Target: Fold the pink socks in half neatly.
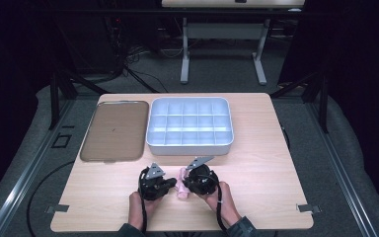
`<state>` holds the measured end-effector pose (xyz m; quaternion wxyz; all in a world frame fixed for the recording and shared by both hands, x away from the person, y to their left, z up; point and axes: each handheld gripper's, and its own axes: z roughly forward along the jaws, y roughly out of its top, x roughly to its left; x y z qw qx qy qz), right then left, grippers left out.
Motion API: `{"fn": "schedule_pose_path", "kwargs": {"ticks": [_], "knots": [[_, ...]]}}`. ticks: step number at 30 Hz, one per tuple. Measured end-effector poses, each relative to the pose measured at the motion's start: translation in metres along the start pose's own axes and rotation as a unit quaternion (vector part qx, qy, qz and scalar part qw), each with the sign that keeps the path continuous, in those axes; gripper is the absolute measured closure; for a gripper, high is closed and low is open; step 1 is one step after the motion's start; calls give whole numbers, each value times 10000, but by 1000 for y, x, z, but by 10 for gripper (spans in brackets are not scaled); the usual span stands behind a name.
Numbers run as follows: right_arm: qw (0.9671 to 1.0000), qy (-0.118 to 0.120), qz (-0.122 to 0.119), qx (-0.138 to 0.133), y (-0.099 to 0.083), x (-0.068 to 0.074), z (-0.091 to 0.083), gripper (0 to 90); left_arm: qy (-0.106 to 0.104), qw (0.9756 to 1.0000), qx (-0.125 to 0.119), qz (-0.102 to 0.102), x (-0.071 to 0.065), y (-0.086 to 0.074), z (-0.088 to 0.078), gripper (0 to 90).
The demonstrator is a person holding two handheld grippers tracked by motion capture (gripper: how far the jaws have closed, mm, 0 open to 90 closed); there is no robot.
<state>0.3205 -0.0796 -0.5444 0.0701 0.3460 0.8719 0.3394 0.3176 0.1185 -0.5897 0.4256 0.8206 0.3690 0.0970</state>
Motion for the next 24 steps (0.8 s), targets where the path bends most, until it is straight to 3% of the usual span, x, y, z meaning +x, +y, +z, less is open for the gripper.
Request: {"fn": "schedule_pose_path", "kwargs": {"ticks": [12, 17, 19, 20, 21, 22, 23, 24], "knots": [[9999, -26, -116, 91, 0, 5, 17, 840, -202, 9995, 46, -247, 9, 0, -3, 858], [9997, -48, -195, 150, 1, 5, 19, 847, -89, 9991, -177, -368, 22, 6, -18, 855], [9997, -49, -198, 131, 1, 4, 19, 847, -126, 9991, -318, -250, 21, 14, -28, 855], [9998, -46, -166, 130, 1, 4, 19, 847, -196, 9989, -413, -38, 17, 23, -35, 855], [9998, -46, -166, 130, 1, 4, 19, 847, -196, 9989, -413, -38, 17, 23, -35, 855], [9998, -55, -168, 118, 0, 4, 19, 846, -261, 9984, -472, 171, 13, 30, -36, 861], [9998, -55, -168, 118, 0, 4, 19, 846, -261, 9984, -472, 171, 13, 30, -36, 866], [9998, -70, -171, 83, 0, 5, 19, 847, -427, 9974, -498, 293, 10, 34, -35, 866]]}}
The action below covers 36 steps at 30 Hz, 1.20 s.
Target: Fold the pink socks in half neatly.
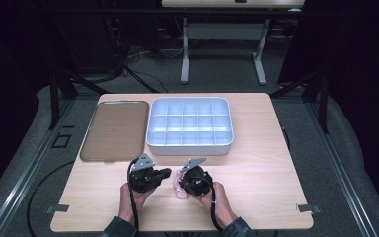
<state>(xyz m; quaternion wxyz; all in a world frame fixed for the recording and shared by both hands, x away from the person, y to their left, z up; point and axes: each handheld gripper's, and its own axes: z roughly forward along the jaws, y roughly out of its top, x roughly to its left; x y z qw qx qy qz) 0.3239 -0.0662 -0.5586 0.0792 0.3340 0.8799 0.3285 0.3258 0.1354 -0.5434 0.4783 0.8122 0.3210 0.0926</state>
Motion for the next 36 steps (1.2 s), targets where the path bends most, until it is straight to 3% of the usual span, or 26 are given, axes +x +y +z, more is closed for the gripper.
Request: {"fn": "schedule_pose_path", "kwargs": {"ticks": [1, 5, 7, 8, 13, 16, 19, 20, 23, 28, 30, 31, 32, 34, 36], "knots": [[10000, 2, -10, 18, 0, 0, 0, 847, -175, 9997, -34, 174, -4, 6, 4, 873], [10000, 1, -6, 12, 0, 0, 0, 847, -317, 9989, 56, 340, -10, 12, 14, 875], [10000, -18, 13, -32, -2, 1, -1, 847, -178, 9988, 217, 398, -12, 14, 24, 878], [9999, -81, -23, -128, -4, 3, 0, 846, -134, 9986, 375, 336, -8, 12, 32, 887], [9998, -162, -50, -128, -6, 6, -2, 841, 120, 9978, 555, 337, -4, 8, 41, 896], [9998, -137, -54, -118, -6, 6, -4, 794, 368, 9959, 703, 426, -6, 3, 46, 898], [9998, -154, -101, -119, -6, 9, -6, 778, 371, 9961, 686, 409, -6, 2, 47, 898], [9995, -230, -221, -76, -6, 12, -6, 782, 414, 9956, 686, 478, -8, 3, 47, 898], [9996, -210, -206, -44, -6, 11, -4, 801, 398, 9960, 651, 463, -9, 5, 45, 897], [9996, -213, -172, -40, -7, 9, -3, 814, 158, 9983, 380, 414, -10, 15, 36, 896], [9994, -251, -220, -66, -8, 10, -3, 815, 147, 9964, 600, 574, -13, 18, 43, 895], [9994, -251, -220, -66, -8, 10, -3, 815, 147, 9964, 600, 574, -13, 18, 43, 895], [9994, -253, -198, -129, -10, 10, -3, 813, 156, 9952, 753, 611, -13, 16, 49, 896], [9995, -228, -178, -160, -11, 9, -3, 810, 194, 9951, 758, 601, -13, 13, 52, 896], [9996, -184, -141, -188, -12, 8, -3, 807, 186, 9961, 729, 465, -10, 10, 52, 897]]}}
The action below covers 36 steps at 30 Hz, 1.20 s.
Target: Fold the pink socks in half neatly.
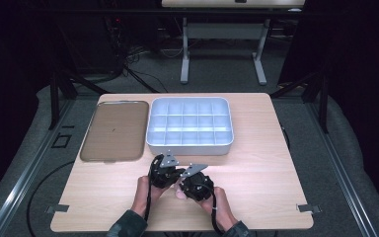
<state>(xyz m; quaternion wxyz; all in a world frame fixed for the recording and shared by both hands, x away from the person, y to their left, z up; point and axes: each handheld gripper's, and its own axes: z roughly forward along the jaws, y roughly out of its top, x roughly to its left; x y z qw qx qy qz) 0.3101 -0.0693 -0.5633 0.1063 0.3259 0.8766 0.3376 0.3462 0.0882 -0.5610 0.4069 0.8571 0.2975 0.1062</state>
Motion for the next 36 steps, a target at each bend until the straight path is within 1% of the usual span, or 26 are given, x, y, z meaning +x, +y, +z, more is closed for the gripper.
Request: {"fn": "schedule_pose_path", "kwargs": {"ticks": [1, 2, 4, 6, 7, 8, 9, 10, 12, 13, 14, 15, 16, 19, 23, 25, 26, 27, 28, 29, 30, 32, 33, 34, 35, 36], "knots": [[10000, 4, 6, 3, 0, -1, 0, 799, 22, 10000, 2, -24, 1, -1, 1, 897], [10000, -20, -12, -6, 0, -1, -1, 760, 38, 10000, -5, -47, 1, -3, 2, 898], [10000, -21, -18, 1, 1, -1, -4, 744, 70, 10000, -23, -53, 1, -4, 3, 899], [10000, 8, -16, -15, 1, 0, -6, 753, 109, 9999, 0, -48, 1, -5, 3, 900], [10000, -12, -58, -42, 0, 4, -8, 764, 129, 9999, -17, -63, 2, -6, 3, 900], [9998, -59, -192, -38, 0, 11, -9, 775, 143, 9999, -12, -67, 2, -7, 3, 900], [9998, -59, -192, -38, 0, 11, -9, 775, 174, 9998, -8, -73, 2, -7, 3, 900], [9994, -86, -321, 4, -1, 16, -9, 778, 173, 9998, -42, -85, 2, -9, 3, 900], [9994, -97, -336, -4, -2, 17, -7, 780, 181, 9998, -55, -89, 2, -10, 3, 900], [9992, -97, -383, 43, -3, 18, -5, 789, 172, 9998, -40, -122, 3, -10, 3, 900], [9991, -108, -401, -2, -5, 18, -4, 796, 156, 9998, -47, -130, 3, -11, 3, 900], [9991, -108, -401, -2, -5, 18, -4, 796, 154, 9997, -59, -157, 4, -12, 3, 900], [9994, -136, -307, -34, -8, 17, -3, 808, 144, 9997, -71, -165, 4, -12, 3, 900], [9993, -142, -336, -72, -9, 17, -3, 816, 176, 9997, -71, -136, 3, -12, 3, 900], [9995, -129, -275, -125, -10, 16, -2, 814, 161, 9996, -101, -193, 3, -12, 3, 900], [9998, 3, -165, -137, -10, 12, -3, 797, 175, 9996, -110, -204, 2, -12, 3, 900], [9994, 323, 105, -99, -10, 5, -5, 667, 200, 9996, -112, -176, 1, -12, 3, 900], [9994, 323, 105, -99, -10, 5, -5, 667, 200, 9996, -112, -176, 1, -12, 3, 900], [9983, 535, 239, -20, -9, 0, -6, 640, 192, 9995, -140, -214, 1, -12, 3, 900], [9968, 690, 381, 100, -9, -7, -11, 621, 216, 9994, -135, -232, -1, -12, 4, 900], [9968, 690, 381, 100, -9, -7, -11, 621, 216, 9994, -135, -232, -1, -12, 4, 899], [9949, 828, 560, 113, -9, -14, -17, 602, 262, 9992, -151, -274, -1, -12, 4, 900], [9941, 894, 601, 96, -9, -18, -20, 599, 256, 9991, -152, -310, 0, -12, 4, 899], [9934, 914, 676, 126, -9, -21, -24, 597, 291, 9989, -163, -321, 0, -13, 4, 899], [9924, 844, 893, -1, -9, -29, -29, 601, 267, 9989, -168, -358, 1, -13, 4, 899], [9920, 774, 993, -3, -9, -34, -30, 602, 267, 9988, -177, -379, 1, -14, 4, 899]]}}
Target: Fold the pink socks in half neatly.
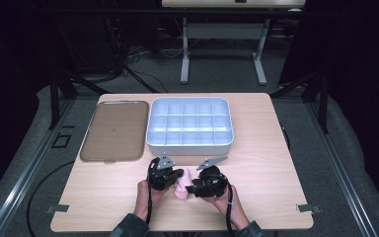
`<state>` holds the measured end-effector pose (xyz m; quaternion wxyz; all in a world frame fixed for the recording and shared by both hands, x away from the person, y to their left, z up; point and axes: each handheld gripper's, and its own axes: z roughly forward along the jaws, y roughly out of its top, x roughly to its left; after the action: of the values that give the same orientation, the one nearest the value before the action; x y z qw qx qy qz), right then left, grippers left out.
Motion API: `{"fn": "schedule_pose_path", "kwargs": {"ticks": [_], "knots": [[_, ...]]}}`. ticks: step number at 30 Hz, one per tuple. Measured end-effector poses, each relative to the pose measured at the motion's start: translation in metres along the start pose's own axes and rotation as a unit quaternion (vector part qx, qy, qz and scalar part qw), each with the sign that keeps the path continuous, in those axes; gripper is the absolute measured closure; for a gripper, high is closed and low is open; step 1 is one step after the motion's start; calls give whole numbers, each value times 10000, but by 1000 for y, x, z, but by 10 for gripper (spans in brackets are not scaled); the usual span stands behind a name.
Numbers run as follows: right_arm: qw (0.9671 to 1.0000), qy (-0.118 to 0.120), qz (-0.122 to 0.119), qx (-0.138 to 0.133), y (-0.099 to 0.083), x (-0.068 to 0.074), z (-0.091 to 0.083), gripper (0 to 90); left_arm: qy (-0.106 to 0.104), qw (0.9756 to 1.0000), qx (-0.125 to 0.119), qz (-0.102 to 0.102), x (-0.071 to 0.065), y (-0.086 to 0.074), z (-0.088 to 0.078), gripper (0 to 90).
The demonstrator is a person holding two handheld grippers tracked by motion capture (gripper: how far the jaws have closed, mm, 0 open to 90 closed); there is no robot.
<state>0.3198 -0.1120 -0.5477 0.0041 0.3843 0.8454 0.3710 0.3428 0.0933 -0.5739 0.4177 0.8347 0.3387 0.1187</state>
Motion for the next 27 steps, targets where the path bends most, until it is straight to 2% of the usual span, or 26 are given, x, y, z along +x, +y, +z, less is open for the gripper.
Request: {"fn": "schedule_pose_path", "kwargs": {"ticks": [1, 2, 4, 5, 6, 7, 10, 12, 13, 14, 16, 17, 18, 21, 22, 23, 24, 25, 26, 27], "knots": [[10000, 0, 0, 0, 0, 0, 0, 602, 18, 10000, 0, 2, 0, 0, 0, 899], [9992, -208, 338, -104, 4, -5, 4, 603, 24, 10000, 0, -1, 0, -1, 0, 899], [9988, -238, 410, -91, 6, -6, 7, 601, 38, 10000, 4, 25, 1, -1, 0, 899], [9981, -259, 550, 42, 12, -8, 18, 555, 31, 10000, -16, -32, 1, -2, 0, 900], [9981, -210, 573, 114, 14, -8, 22, 530, 31, 10000, -18, -34, 2, -2, 0, 899], [9977, -186, 649, 68, 15, -7, 25, 488, 16, 10000, -22, -71, 2, -3, 0, 899], [9971, -227, 704, 187, 18, -4, 34, 402, -36, 9999, -49, -145, 4, -5, 0, 899], [9969, -275, 710, 196, 19, -3, 38, 368, -100, 9997, -84, -200, 6, -6, 1, 899], [9968, -345, 654, 316, 21, -1, 42, 332, -109, 9996, -81, -231, 6, -6, 1, 899], [9969, -374, 606, 327, 22, -1, 44, 324, -93, 9996, -95, -262, 6, -7, 2, 899], [9969, -408, 567, 358, 23, 0, 45, 322, -109, 9996, -84, -248, 7, -7, 1, 899], [9967, -576, 445, 354, 22, 5, 47, 324, -120, 9995, -109, -263, 8, -8, 1, 898], [9964, -649, 388, 373, 22, 7, 47, 325, -151, 9993, -131, -326, 10, -9, 0, 897], [9963, -727, 275, 378, 22, 9, 48, 334, -126, 9992, -145, -346, 12, -8, -2, 884], [9960, -772, 259, 361, 22, 11, 49, 363, -99, 9991, -160, -380, 14, -9, -3, 824], [9960, -772, 259, 361, 22, 11, 49, 363, -85, 9988, -199, -429, 15, -9, -5, 824], [9962, -765, 219, 354, 23, 12, 50, 381, -13, 9984, -215, -522, 18, -10, -9, 754], [9962, -765, 219, 354, 23, 12, 50, 381, -13, 9984, -215, -522, 18, -10, -9, 684], [9964, -735, 211, 355, 23, 12, 50, 390, -8, 9978, -239, -610, 21, -12, -11, 684], [9963, -721, 179, 425, 24, 11, 50, 406, 82, 9965, -305, -769, 26, -15, -17, 525]]}}
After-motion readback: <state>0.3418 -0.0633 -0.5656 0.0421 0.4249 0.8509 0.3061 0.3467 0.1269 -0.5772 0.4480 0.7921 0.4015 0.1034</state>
